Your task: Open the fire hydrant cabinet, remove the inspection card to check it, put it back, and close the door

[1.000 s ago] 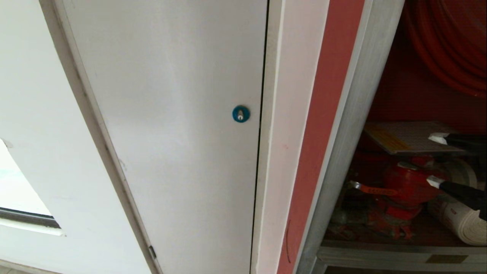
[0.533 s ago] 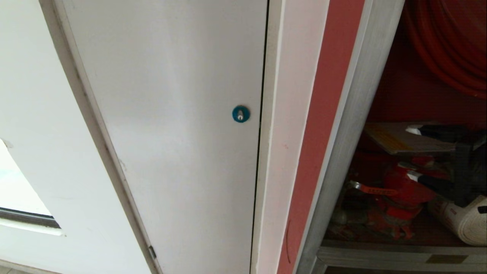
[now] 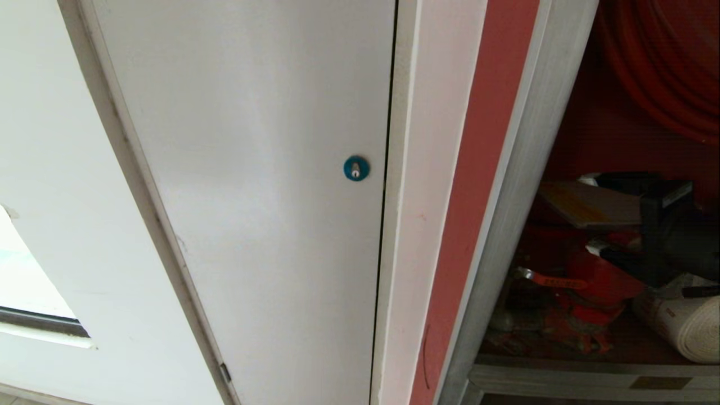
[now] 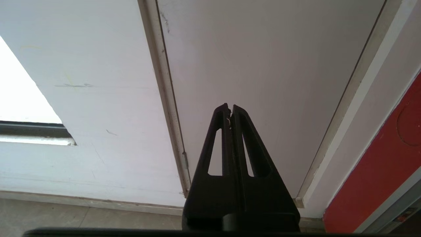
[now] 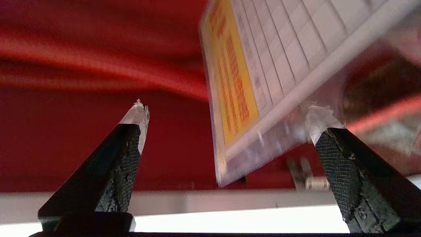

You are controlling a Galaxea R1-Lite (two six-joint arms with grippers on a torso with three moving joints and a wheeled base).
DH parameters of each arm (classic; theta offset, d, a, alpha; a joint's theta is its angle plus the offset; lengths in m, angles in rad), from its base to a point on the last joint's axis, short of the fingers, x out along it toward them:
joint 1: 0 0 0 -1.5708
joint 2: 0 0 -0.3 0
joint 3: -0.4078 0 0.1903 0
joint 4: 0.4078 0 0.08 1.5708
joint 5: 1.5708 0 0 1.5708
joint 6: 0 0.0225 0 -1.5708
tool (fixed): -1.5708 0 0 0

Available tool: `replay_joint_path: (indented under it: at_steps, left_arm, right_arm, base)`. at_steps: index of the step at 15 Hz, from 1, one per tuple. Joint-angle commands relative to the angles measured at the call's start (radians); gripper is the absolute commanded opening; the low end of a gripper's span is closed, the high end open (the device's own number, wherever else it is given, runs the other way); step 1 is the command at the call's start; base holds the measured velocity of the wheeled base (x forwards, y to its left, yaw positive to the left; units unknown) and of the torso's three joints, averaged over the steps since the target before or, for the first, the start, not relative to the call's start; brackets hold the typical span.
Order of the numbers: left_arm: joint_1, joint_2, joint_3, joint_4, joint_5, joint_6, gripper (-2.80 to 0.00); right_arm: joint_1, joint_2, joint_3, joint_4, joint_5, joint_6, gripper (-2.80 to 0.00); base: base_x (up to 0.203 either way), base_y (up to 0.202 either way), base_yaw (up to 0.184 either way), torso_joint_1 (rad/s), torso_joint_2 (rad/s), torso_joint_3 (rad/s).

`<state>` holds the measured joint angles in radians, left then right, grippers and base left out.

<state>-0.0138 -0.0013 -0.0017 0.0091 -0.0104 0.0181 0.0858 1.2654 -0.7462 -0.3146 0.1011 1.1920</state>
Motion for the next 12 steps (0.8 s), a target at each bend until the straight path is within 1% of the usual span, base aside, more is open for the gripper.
replay_joint_path:
  at_steps: [1, 3, 4, 6, 8, 9, 12]
  left_arm:
    - [0.0, 0.0, 0.0, 0.0, 0.0, 0.0, -2.8]
    - [0.0, 0.001, 0.0, 0.0, 0.0, 0.0, -2.8]
    - [0.0, 0.001, 0.0, 0.0, 0.0, 0.0, -2.8]
    - [0.0, 0.0, 0.0, 0.0, 0.0, 0.0, -2.8]
    - [0.0, 0.001, 0.0, 0.0, 0.0, 0.0, -2.8]
    - [0.0, 0.001, 0.0, 0.0, 0.0, 0.0, -2.8]
    - [0.0, 0.001, 0.0, 0.0, 0.0, 0.0, -2.8]
  right_arm:
    - [0.01, 0.026, -0.004, -0.014, -0.013, 0.006, 0.0]
    - [0.014, 0.026, -0.005, -0.017, -0.029, 0.003, 0.0]
    - [0.015, 0.026, -0.008, -0.017, -0.049, 0.002, 0.0]
    - [0.045, 0.026, -0.01, -0.017, -0.114, -0.013, 0.0]
    - [0.09, 0.025, -0.011, -0.018, -0.186, -0.046, 0.0]
    - [0.099, 0.025, -0.017, -0.018, -0.204, -0.052, 0.0]
    - [0.1, 0.027, -0.018, -0.018, -0.204, -0.052, 0.0]
  base:
    - [0.0, 0.0, 0.0, 0.0, 0.0, 0.0]
    - [0.0, 0.0, 0.0, 0.0, 0.0, 0.0]
    - [0.0, 0.0, 0.0, 0.0, 0.0, 0.0]
    - [0.0, 0.0, 0.0, 0.0, 0.0, 0.0]
    - [0.0, 0.0, 0.0, 0.0, 0.0, 0.0]
    - [0.0, 0.0, 0.0, 0.0, 0.0, 0.0]
    - [0.0, 0.0, 0.0, 0.0, 0.0, 0.0]
